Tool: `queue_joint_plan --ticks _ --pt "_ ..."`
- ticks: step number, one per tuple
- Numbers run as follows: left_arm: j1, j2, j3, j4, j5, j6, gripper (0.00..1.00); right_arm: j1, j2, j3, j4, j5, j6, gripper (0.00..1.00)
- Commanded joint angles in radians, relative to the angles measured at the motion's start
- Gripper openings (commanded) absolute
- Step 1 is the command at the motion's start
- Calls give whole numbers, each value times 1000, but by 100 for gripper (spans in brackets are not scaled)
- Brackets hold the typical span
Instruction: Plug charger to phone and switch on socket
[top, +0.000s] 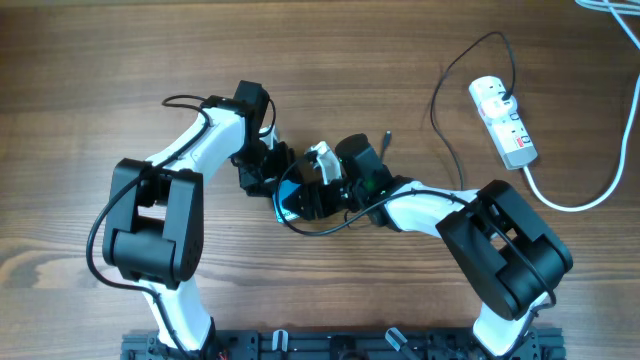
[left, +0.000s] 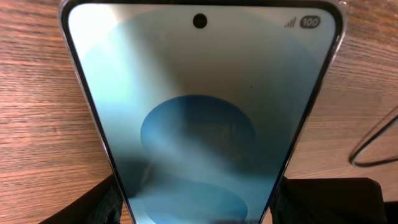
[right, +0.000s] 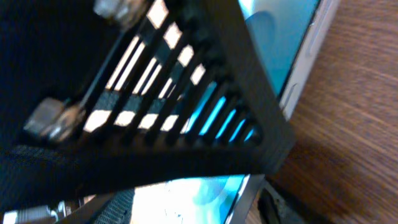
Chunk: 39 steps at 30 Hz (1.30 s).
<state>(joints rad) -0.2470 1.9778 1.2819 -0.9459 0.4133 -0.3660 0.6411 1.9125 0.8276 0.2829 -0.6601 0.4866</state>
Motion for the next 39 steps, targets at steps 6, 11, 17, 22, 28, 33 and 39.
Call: queue_joint_plan --ticks 6,11,17,22,28,33,39 --pt "-21 -7 -8 -2 42 24 57 16 46 13 26 37 128 52" --pt "-72 -7 -8 2 5 26 59 16 46 13 23 -22 153 42" --pt "-72 -7 -8 7 5 26 61 16 46 13 20 -26 154 33" --pt "-72 -7 -8 9 5 26 62 16 46 13 21 -26 173 30" --pt "-72 -7 -8 10 5 26 63 16 46 13 21 -29 197 22" --pt "-72 -7 -8 11 5 26 65 16 46 13 23 -29 196 20" --pt "-72 -7 -8 21 -1 26 100 16 46 13 24 -29 196 4"
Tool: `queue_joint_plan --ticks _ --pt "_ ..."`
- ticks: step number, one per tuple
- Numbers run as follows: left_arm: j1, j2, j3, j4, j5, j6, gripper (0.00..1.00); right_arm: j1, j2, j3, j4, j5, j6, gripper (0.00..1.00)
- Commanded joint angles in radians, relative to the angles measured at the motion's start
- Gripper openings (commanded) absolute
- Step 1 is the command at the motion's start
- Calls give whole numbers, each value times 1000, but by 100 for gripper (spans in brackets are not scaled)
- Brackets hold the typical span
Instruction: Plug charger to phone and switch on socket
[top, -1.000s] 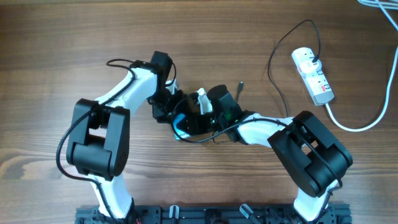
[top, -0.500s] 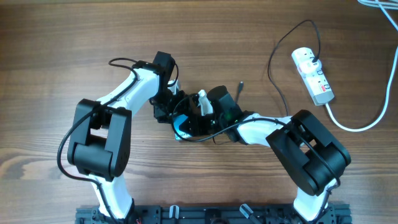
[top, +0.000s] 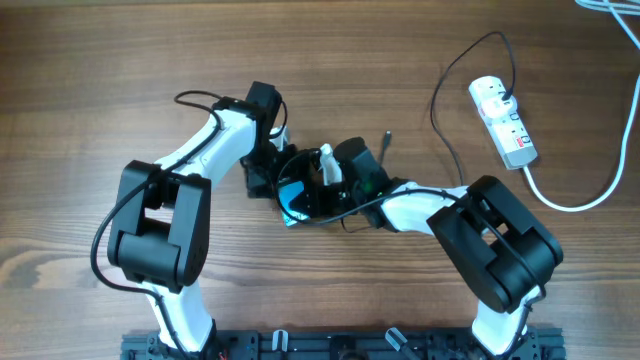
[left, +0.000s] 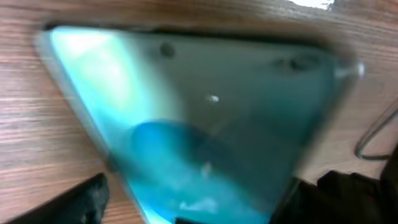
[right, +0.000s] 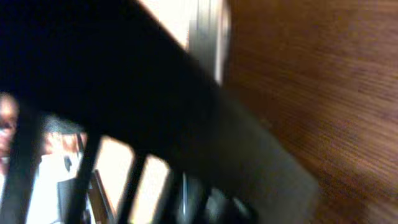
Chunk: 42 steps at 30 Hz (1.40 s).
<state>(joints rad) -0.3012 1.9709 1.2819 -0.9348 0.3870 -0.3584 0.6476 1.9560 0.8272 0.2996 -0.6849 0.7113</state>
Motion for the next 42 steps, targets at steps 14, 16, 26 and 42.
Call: queue_joint_plan --ticks 14,16,26,42 --pt "-18 0 -8 29 -6 18 100 10 2 13 6 -4 -30 4" --pt "-18 0 -8 29 -37 14 100 10 2 13 6 -4 -30 4" --pt "-18 0 -8 34 -103 10 100 10 2 13 7 -4 -31 4" --pt "-17 0 -8 44 -418 -257 100 10 2 13 6 -3 -31 4"
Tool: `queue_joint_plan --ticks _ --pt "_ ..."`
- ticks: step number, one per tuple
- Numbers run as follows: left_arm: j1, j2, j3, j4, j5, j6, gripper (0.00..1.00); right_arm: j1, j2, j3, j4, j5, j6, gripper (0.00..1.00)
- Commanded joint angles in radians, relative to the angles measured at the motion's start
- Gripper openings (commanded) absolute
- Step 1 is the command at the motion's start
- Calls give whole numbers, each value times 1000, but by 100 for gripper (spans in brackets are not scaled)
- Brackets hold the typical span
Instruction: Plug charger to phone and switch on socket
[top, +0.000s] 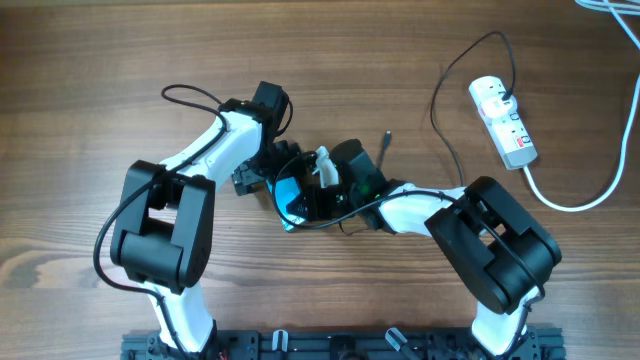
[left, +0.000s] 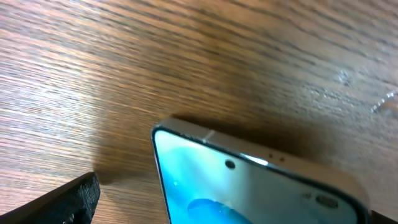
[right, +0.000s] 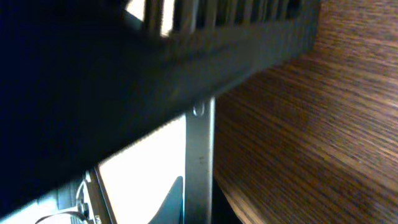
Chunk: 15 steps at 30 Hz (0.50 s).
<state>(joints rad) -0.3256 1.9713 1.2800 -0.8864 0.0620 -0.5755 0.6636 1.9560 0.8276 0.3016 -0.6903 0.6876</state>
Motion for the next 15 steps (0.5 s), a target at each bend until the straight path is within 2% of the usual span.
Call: queue_joint_plan --ticks 1,4,8,11,15 --pt "8 0 -6 -4 -93 -40 100 -6 2 13 5 2 -6 4" --pt "8 0 -6 10 -78 -40 100 -6 2 13 5 5 -6 4" --pt "19 0 -6 83 -67 -119 100 -6 2 13 4 5 -7 4" --pt "56 0 -6 179 90 -130 100 -6 2 13 5 5 -7 4" --pt "119 0 -6 229 252 -136 100 -6 2 13 3 5 -7 4"
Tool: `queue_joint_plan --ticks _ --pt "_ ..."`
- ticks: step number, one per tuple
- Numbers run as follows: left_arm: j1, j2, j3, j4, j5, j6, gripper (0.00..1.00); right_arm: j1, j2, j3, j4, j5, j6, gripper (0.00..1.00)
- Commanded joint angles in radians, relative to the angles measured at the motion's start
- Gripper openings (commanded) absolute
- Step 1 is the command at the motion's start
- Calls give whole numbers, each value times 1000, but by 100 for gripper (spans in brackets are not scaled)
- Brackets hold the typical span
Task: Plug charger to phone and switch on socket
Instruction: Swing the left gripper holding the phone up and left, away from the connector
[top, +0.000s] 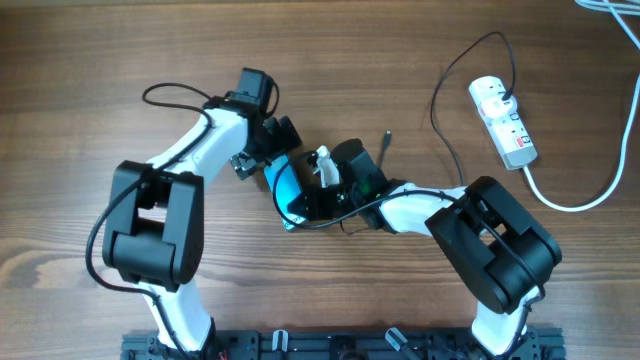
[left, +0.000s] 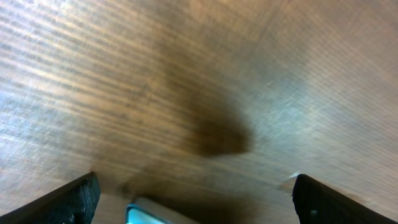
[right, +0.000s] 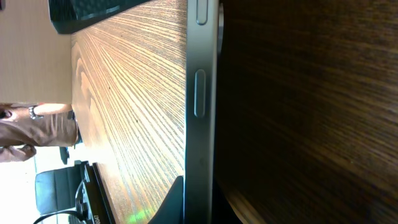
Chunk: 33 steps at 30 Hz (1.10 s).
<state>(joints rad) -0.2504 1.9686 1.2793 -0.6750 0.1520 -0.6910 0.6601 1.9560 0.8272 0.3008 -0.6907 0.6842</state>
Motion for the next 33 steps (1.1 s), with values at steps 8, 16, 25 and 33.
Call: queue_joint_plan --ticks 8,16,25,33 --pt "137 2 -6 -47 391 271 100 -3 2 13 5 5 -4 4" --pt "137 -43 -6 -51 447 373 100 -7 2 13 -9 -28 -6 4" --pt "138 -256 -6 -88 470 453 100 -21 0 13 373 -328 117 4" --pt "252 -506 -6 -93 727 560 100 -117 0 13 874 -509 553 4"
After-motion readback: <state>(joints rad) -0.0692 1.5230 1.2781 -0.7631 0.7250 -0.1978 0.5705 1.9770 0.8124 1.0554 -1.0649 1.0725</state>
